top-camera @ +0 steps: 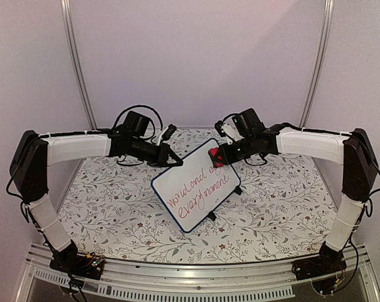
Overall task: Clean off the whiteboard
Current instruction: Erase the whiteboard at the center of the board.
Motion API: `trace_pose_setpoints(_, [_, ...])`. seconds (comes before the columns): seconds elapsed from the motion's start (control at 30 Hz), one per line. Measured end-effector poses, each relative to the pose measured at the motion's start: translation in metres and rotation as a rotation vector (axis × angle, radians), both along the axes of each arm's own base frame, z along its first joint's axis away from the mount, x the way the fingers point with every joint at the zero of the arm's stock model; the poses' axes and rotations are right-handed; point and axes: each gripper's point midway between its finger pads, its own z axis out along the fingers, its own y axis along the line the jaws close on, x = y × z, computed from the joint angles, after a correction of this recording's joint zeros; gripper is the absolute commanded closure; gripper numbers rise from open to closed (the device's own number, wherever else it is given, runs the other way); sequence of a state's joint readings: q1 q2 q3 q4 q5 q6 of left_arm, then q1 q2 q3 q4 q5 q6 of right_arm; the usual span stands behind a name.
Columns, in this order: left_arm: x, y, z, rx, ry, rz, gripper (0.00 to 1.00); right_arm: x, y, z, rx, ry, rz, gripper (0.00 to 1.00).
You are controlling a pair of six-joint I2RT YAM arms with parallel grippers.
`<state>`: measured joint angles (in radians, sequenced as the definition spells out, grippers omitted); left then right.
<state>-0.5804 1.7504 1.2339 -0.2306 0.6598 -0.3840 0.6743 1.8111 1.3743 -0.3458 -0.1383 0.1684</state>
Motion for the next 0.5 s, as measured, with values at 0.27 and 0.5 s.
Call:
trace_pose_setpoints(0.27, [0.0, 0.0, 0.0, 0.0, 0.004, 0.004, 1.0, 0.011, 0.008, 0.011, 0.015, -0.017, 0.0, 0.92])
trace_pose_setpoints(0.5, [0.0, 0.0, 0.0, 0.001, 0.004, 0.005, 1.0, 0.016, 0.012, 0.017, 0.022, -0.033, 0.004, 0.92])
